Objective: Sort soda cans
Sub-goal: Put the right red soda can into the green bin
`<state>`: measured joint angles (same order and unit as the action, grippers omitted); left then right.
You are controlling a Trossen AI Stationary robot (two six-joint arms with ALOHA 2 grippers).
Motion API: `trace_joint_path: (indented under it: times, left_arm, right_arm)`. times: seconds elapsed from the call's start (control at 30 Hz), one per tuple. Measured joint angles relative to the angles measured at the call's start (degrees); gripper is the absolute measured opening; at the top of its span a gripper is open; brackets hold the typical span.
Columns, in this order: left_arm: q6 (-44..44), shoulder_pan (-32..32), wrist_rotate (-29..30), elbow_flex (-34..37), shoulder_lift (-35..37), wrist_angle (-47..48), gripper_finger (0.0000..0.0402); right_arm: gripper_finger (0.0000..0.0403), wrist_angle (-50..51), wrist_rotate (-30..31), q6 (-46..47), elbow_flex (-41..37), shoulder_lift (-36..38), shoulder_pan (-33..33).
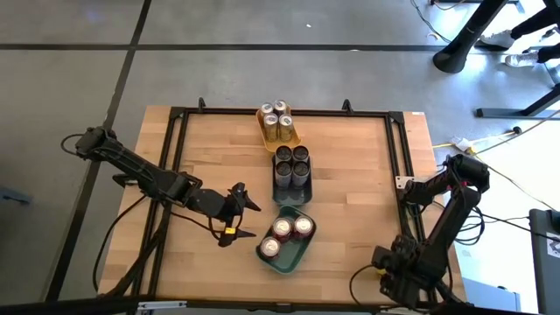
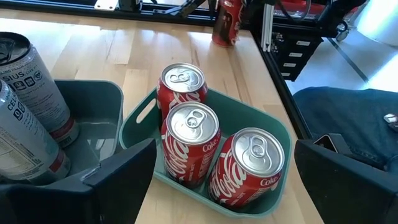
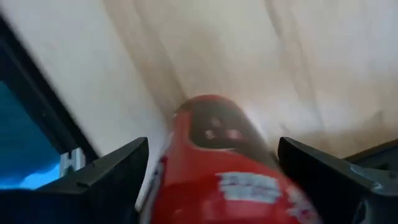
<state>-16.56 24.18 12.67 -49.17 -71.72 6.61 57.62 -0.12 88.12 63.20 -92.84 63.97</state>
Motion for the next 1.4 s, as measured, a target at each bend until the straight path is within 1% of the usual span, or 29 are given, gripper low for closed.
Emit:
trace_joint_path:
  times: [0.2, 0.33, 0.57, 0.73, 0.83, 0.97, 1.1, 1.17, 1.27, 1.4]
  left_arm:
    - [-0.1, -0.3, 0.0, 0.0, 0.0, 0.0, 0.0370]
    - [-0.4, -0.7, 0.0, 0.0, 0.0, 0.0, 0.0370]
    - [-0.7, -0.7, 0.0, 0.0, 0.0, 0.0, 0.0370]
    - [-0.7, -0.7, 0.0, 0.0, 0.0, 0.0, 0.0370]
    - [-0.7, -0.7, 0.0, 0.0, 0.0, 0.0, 0.0370]
    - [-0.7, -0.7, 0.0, 0.0, 0.0, 0.0, 0.0370]
    - [-0.9, -0.7, 0.0, 0.0, 0.0, 0.0, 0.0370]
    - [-1.0, -0.7, 0.0, 0.0, 0.0, -0.2, 0.0370]
    - [-1.0, -0.7, 0.0, 0.0, 0.0, -1.2, 0.0370]
    - [-1.0, -0.7, 0.0, 0.0, 0.0, -5.6, 0.0370]
  right_arm:
    - [0.0356, -4.5, 0.6, 0.0, 0.0, 0.0, 0.1]
    - [0.0356, -3.3, 0.3, -1.2, 0.0, 0.0, 0.1]
    - [0.0356, -1.4, -7.0, -3.0, 0.0, 0.0, 0.2]
    - [0.0354, -0.9, -7.7, -3.7, 0.0, 0.0, 0.1]
    - [0.0335, -0.5, -8.9, -3.7, 0.0, 0.0, 0.1]
    - [0.0289, -0.4, -9.6, -2.9, 0.1, 0.0, 0.0]
    - [0.0288, -0.5, -9.6, -1.3, 0.2, 0.1, -1.3]
    - [0.0288, -0.4, -7.9, -1.4, 0.9, 0.1, -2.5]
    - [0.0288, -0.5, -3.2, -2.3, 3.3, 0.3, -4.8]
    - [0.0288, 0.7, 3.3, -6.0, 8.0, 0.3, -9.2]
